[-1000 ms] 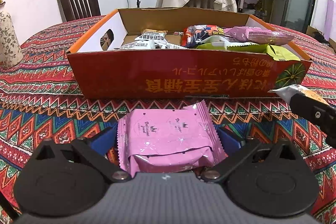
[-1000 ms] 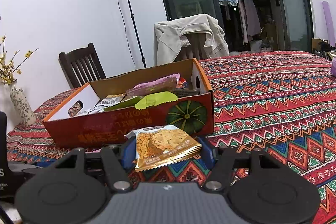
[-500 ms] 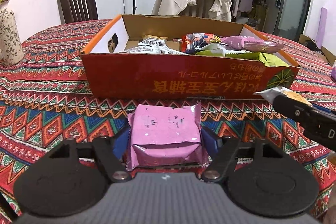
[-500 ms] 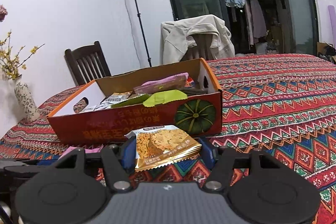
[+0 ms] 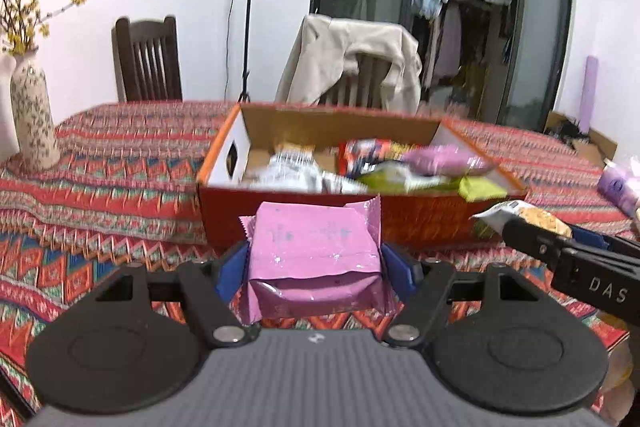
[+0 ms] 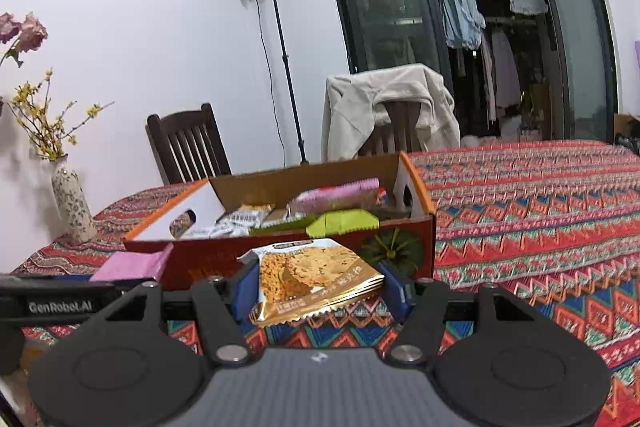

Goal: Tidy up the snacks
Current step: 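Carry the pink packet and cracker packet into the box and open both tools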

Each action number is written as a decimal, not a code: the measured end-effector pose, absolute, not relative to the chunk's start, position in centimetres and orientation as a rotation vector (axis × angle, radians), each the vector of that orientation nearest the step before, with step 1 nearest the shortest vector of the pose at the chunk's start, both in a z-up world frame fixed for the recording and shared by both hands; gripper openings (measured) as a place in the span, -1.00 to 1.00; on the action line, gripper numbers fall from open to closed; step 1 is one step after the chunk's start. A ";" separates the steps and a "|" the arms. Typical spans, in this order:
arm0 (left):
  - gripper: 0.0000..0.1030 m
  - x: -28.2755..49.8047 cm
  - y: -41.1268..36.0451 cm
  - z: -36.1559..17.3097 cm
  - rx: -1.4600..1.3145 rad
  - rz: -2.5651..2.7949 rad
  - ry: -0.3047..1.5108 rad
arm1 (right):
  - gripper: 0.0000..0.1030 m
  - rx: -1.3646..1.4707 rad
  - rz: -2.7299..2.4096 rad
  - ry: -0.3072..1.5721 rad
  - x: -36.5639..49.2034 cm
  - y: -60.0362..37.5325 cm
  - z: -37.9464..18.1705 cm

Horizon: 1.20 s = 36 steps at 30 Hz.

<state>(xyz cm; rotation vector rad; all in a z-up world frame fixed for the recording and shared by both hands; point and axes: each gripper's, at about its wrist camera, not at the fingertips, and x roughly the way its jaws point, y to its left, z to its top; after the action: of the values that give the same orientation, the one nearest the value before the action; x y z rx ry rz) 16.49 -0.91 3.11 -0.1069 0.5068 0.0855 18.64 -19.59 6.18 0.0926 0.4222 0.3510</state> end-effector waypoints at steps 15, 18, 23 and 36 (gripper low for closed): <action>0.38 18.3 0.1 7.2 -0.139 0.048 0.377 | 0.20 0.032 0.317 0.325 20.3 -17.7 10.8; 0.38 19.3 0.4 7.9 -0.144 0.046 0.359 | 0.20 0.024 0.313 0.316 20.7 -17.3 11.3; 0.38 21.5 1.0 8.4 -0.154 0.052 0.348 | 0.20 0.019 0.304 0.301 22.4 -16.3 12.3; 0.38 28.0 2.6 6.4 -0.176 0.101 0.345 | 0.20 0.044 0.240 0.328 30.7 -13.9 10.8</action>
<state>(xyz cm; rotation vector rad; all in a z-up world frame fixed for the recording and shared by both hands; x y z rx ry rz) 27.97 2.59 6.38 -0.1761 0.3450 0.1013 30.71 -13.90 10.77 0.0435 0.3277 0.2400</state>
